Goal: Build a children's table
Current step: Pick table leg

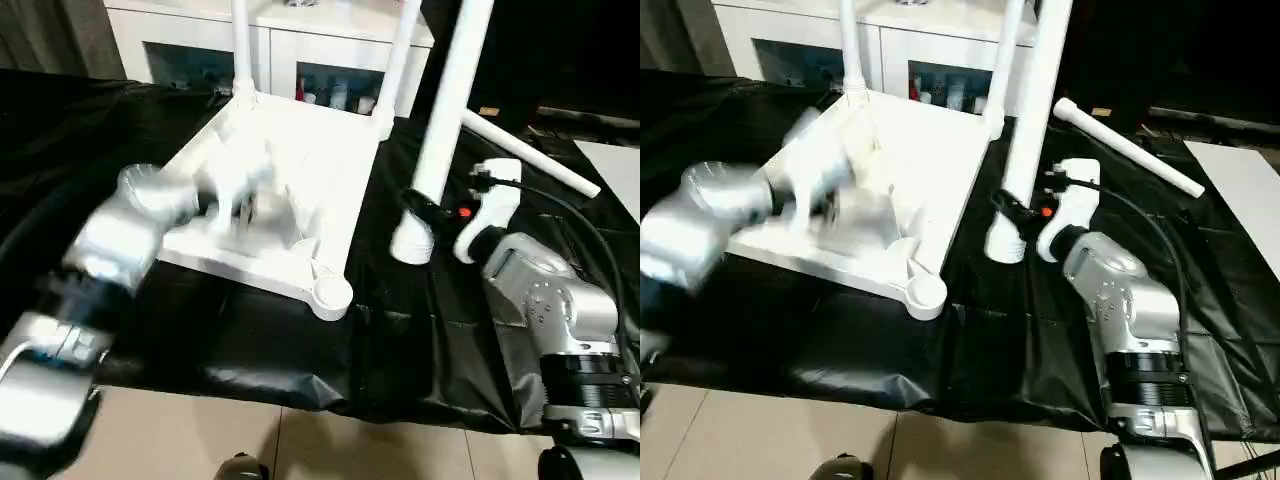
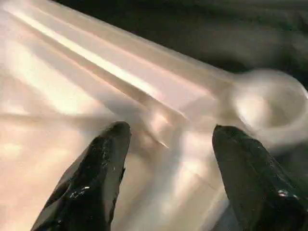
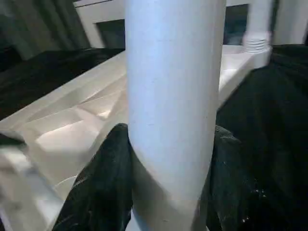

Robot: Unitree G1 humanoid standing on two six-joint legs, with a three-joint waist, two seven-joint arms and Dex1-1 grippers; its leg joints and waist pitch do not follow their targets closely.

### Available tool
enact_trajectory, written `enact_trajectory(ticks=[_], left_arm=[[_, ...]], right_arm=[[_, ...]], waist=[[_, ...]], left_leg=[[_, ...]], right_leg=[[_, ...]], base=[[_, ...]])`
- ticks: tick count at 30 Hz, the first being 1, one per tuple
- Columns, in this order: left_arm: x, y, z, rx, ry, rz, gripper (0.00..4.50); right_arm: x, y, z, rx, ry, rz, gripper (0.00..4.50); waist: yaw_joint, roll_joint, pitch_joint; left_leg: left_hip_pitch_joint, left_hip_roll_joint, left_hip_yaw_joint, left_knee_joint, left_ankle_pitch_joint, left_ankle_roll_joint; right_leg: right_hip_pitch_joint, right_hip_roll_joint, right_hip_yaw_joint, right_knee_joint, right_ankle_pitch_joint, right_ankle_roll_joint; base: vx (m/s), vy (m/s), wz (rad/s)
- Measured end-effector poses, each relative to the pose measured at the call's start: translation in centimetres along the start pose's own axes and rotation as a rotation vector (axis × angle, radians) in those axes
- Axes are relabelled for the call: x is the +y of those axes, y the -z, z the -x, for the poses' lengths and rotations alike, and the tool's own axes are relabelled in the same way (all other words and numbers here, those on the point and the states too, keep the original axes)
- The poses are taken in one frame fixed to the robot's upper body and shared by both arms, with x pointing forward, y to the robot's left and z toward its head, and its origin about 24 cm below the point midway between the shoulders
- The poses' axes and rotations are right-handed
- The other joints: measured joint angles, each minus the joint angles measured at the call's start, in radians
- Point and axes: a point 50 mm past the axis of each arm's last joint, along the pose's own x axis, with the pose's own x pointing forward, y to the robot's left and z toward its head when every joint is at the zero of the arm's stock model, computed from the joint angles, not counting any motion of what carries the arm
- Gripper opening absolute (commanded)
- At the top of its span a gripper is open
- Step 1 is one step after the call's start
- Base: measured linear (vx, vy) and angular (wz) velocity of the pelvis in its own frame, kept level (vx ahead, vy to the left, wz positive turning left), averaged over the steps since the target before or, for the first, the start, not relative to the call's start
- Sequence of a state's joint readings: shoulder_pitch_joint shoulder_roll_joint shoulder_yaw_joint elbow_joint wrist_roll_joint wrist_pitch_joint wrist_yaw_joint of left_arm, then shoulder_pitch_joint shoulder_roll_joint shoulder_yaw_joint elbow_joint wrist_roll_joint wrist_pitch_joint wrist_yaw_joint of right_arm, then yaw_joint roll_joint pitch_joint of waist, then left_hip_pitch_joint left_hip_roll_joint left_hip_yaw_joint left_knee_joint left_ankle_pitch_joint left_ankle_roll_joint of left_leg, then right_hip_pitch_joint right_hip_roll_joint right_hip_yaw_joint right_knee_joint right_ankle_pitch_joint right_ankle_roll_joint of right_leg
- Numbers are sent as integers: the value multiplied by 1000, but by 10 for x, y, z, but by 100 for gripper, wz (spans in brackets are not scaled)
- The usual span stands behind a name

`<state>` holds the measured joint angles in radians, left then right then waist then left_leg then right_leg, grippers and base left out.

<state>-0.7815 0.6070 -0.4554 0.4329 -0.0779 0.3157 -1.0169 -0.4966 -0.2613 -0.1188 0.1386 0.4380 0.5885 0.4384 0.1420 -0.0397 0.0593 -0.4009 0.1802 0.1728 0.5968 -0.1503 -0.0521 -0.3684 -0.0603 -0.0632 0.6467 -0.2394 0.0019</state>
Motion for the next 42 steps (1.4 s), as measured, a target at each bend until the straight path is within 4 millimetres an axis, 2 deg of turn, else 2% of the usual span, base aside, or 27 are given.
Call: enact_trajectory(ticks=[10, 14, 18, 19, 23, 25, 29, 30, 33, 36, 39, 40, 42], left_arm=[[3, 27, 2, 158, 171, -59, 312], [3, 34, -4, 202, 175, -82, 312], [8, 31, -13, 205, 115, -121, 312], [9, 30, -14, 202, 107, -133, 285], [5, 31, -18, 201, 160, -115, 274], [2, 32, -19, 206, 195, -108, 246], [0, 36, -20, 223, 223, -97, 228], [0, 36, -20, 225, 223, -99, 201], [1, 36, -19, 227, 223, -105, 185], [0, 36, -18, 229, 247, -85, 149], [-1, 34, -17, 232, 280, -54, 142], [-2, 34, -17, 230, 290, -48, 122], [-4, 34, -17, 225, 293, -33, 110]], right_arm=[[20, 8, 1, 48, -159, 24, 183], [23, 10, 2, 54, -171, 31, 183], [23, 11, 3, 60, -179, 32, 183], [23, 11, 3, 61, -178, 32, 183], [23, 12, 3, 63, -177, 31, 183], [23, 12, 3, 63, -178, 31, 183], [23, 12, 3, 64, -179, 32, 183], [23, 12, 3, 64, -179, 32, 183], [23, 12, 3, 64, -180, 32, 183], [24, 12, 3, 65, -181, 33, 183], [23, 13, 4, 68, -180, 31, 183], [23, 15, 4, 70, -179, 29, 183], [23, 15, 4, 73, -180, 28, 183]], waist=[[1, 1, 0], [2, 1, 0], [1, 1, 0], [1, 1, 0], [1, 1, 0], [1, 1, 0], [1, 1, 0], [1, 1, 0], [1, 1, 0], [0, 1, 0], [-1, 1, 0], [-1, 1, 0], [-1, 1, 0]], left_leg=[[1, 0, 0, 0, 0, 0], [1, 0, 0, 0, 0, 0], [1, 0, 0, 0, 0, 0], [1, 0, 0, 0, 0, 0], [1, 0, 0, 0, 0, 0], [1, 0, 0, 0, 0, 0], [1, 0, 0, 0, 0, 0], [1, 0, 0, 0, 0, 0], [1, 0, 0, 0, 0, 0], [1, 0, 1, 0, 0, 0], [1, 0, 1, 0, 0, 1], [1, 0, 1, 0, 0, 1], [1, 1, 1, 0, 0, 1]], right_leg=[[0, 0, 0, 1, 0, -1], [0, 0, 0, 1, 0, -1], [0, -1, 0, 1, 1, -1], [0, -1, 0, 1, 1, -1], [0, 0, 0, 1, 1, -1], [0, 0, 0, 1, 1, -1], [0, -1, 0, 1, 1, -2], [0, -1, 0, 1, 1, -2], [0, -1, 0, 1, 1, -2], [0, -1, 0, 0, 1, -2], [0, 0, 0, 0, 0, -2], [0, 0, 0, 0, 0, -2], [0, 0, 0, 0, 0, -2]], base=[[0, 0, 0], [0, 0, 0], [0, 0, 0], [0, 0, 0], [0, 0, 0], [0, 0, 0], [0, 0, 0], [0, 0, 0], [0, 0, 0], [0, 0, 0], [0, 0, 0], [0, 0, 0], [0, 0, 0]])
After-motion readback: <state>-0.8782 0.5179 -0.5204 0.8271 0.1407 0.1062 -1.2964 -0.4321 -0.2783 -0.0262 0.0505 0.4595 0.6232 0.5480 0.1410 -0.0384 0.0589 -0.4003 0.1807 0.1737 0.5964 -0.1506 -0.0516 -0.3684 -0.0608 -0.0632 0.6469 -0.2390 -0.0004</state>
